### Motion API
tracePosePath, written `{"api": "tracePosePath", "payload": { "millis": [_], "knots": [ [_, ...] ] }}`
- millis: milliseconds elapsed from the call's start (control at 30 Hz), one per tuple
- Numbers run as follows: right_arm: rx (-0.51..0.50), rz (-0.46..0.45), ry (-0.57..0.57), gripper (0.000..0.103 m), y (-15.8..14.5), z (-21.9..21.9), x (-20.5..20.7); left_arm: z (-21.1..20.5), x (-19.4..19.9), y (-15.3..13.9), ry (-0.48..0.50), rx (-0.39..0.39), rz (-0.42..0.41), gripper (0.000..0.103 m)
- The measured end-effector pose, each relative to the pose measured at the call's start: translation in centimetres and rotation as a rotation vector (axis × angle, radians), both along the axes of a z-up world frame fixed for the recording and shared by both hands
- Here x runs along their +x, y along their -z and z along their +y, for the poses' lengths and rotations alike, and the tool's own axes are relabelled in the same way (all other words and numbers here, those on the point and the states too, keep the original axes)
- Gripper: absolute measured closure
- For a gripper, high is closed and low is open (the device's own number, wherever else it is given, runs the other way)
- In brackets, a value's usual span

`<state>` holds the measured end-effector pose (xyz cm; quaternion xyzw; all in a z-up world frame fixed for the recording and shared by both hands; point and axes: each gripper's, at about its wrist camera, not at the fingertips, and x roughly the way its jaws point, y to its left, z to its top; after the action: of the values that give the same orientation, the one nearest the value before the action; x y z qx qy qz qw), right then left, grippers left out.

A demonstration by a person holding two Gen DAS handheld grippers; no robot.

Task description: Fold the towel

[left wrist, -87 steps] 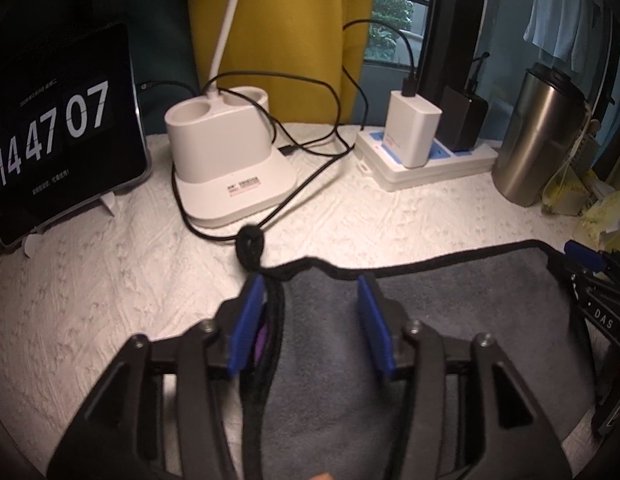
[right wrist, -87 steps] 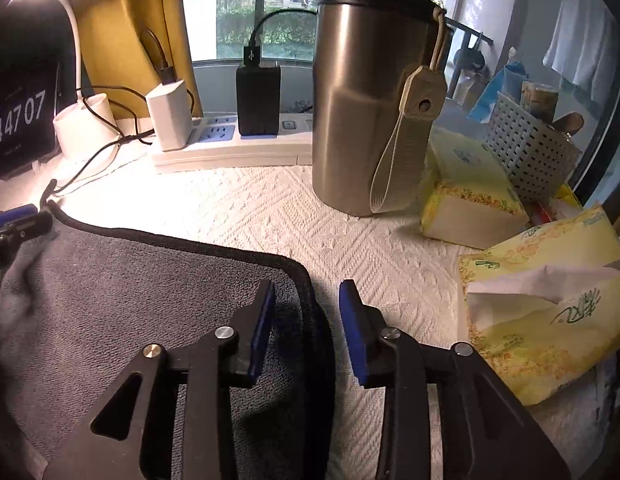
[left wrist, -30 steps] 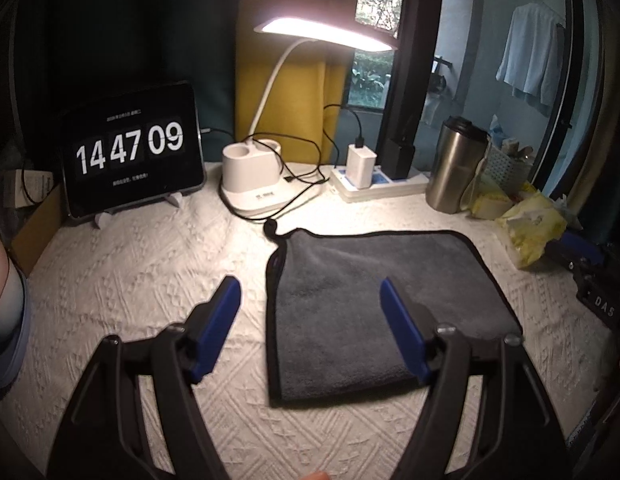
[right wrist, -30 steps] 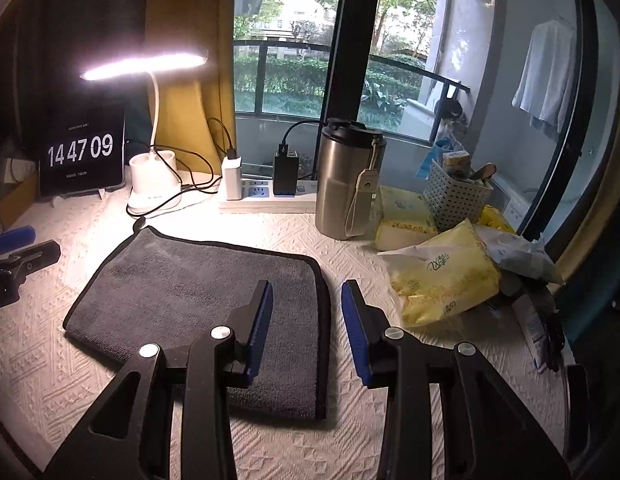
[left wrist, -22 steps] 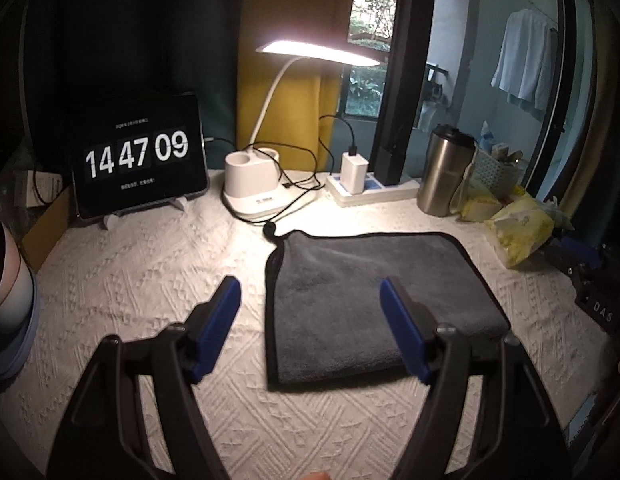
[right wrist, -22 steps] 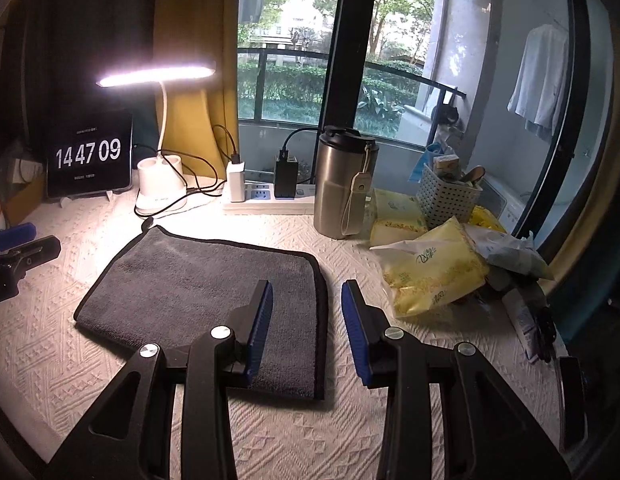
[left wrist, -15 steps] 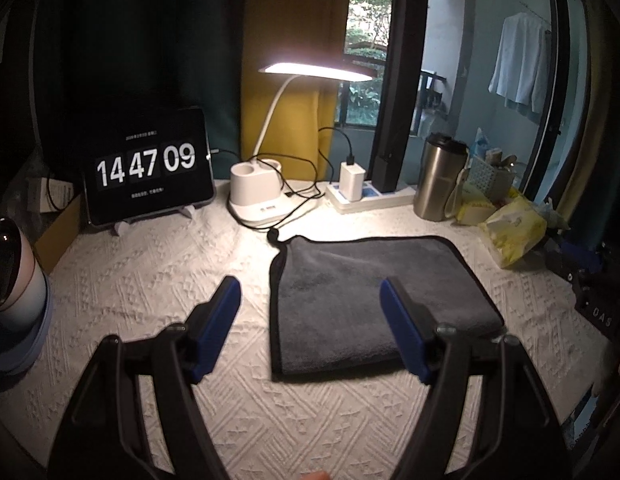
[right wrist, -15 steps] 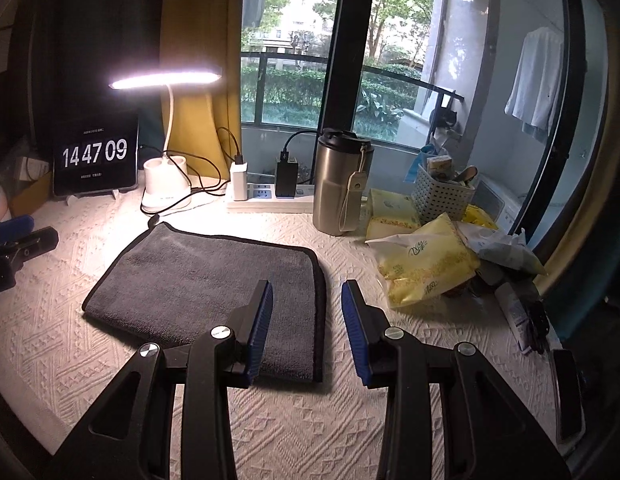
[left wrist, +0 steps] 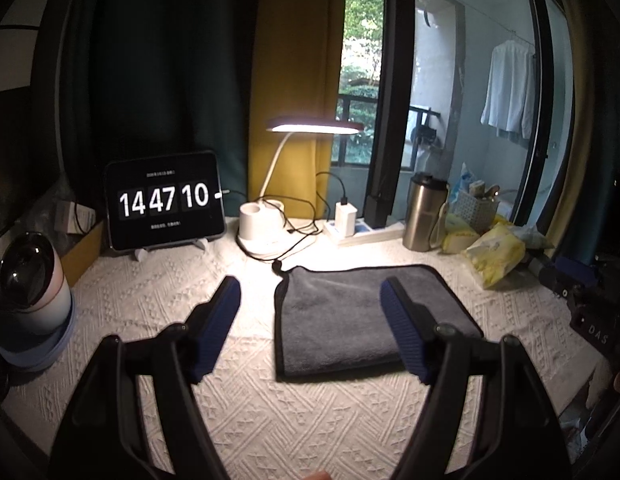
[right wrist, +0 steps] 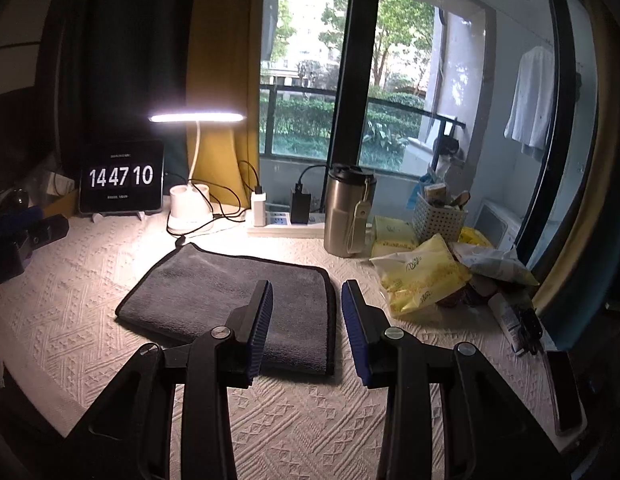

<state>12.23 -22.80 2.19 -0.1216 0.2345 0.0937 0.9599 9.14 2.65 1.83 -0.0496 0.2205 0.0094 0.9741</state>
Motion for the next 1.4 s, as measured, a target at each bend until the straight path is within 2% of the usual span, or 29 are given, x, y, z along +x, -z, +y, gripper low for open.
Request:
{"api": "tracePosePath", "payload": {
  "millis": [133,633,833,933,1033,1400],
  "knots": [
    [0.002,-0.046,-0.024,0.056,-0.7,0.2,-2.0,0.0,-1.8,-0.4,-0.005,-0.007,-0.036,0.029],
    [0.027,-0.205,-0.023,0.055,-2.1,-0.8,-8.7,0.3,-7.9,-1.7,-0.032,0.030,-0.213,0.029],
    [0.043,-0.315,-0.010,0.055,-2.4,-1.6,-11.9,0.1,-10.2,-1.7,-0.026,0.016,-0.282,0.029],
    [0.053,-0.367,0.001,0.048,-2.5,-2.1,-13.3,0.1,-11.6,-1.6,-0.047,0.023,-0.329,0.028],
    [0.072,-0.392,0.001,0.044,-2.6,-2.4,-13.9,0.5,-11.9,-1.5,-0.059,0.000,-0.337,0.019],
    [0.081,-0.419,0.015,0.044,-2.7,-2.6,-14.0,0.6,-12.3,-1.5,-0.069,-0.001,-0.352,0.017]
  ]
}}
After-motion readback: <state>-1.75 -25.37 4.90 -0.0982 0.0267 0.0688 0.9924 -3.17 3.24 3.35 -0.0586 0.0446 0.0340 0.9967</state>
